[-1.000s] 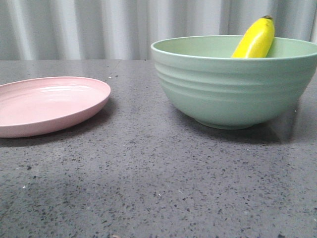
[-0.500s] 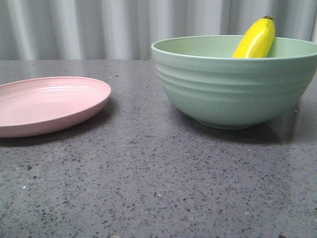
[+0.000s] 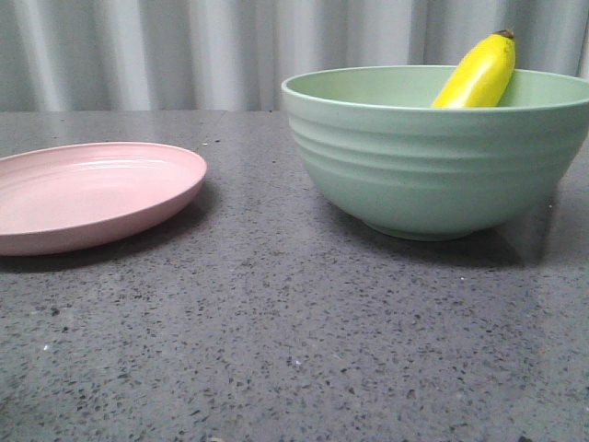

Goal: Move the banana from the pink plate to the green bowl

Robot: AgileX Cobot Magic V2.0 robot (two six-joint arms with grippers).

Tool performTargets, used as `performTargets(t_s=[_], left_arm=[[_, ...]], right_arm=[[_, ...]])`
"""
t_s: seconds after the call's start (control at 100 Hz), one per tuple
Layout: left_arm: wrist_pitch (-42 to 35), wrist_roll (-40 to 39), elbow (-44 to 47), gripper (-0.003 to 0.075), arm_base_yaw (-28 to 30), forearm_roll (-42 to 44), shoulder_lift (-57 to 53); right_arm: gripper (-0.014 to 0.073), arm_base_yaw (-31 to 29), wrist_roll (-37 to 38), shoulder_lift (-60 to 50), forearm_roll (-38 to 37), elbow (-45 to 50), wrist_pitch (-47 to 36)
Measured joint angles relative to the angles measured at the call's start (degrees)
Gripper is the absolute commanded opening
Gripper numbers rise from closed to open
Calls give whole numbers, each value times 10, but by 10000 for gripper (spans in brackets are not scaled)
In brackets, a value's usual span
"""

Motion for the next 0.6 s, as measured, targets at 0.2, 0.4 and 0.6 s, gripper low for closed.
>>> performTargets(t_s=[0.2,0.4,0.6], left_arm=[[-172,0,73,-20,105,1,-6],[-232,0,79,-20,265,11,-32],[-123,0,79,-20,424,14,-92]], right_arm=[[-64,0,0,0,0,0,0],[-64,0,0,0,0,0,0],[-64,0,0,0,-1,1,0]])
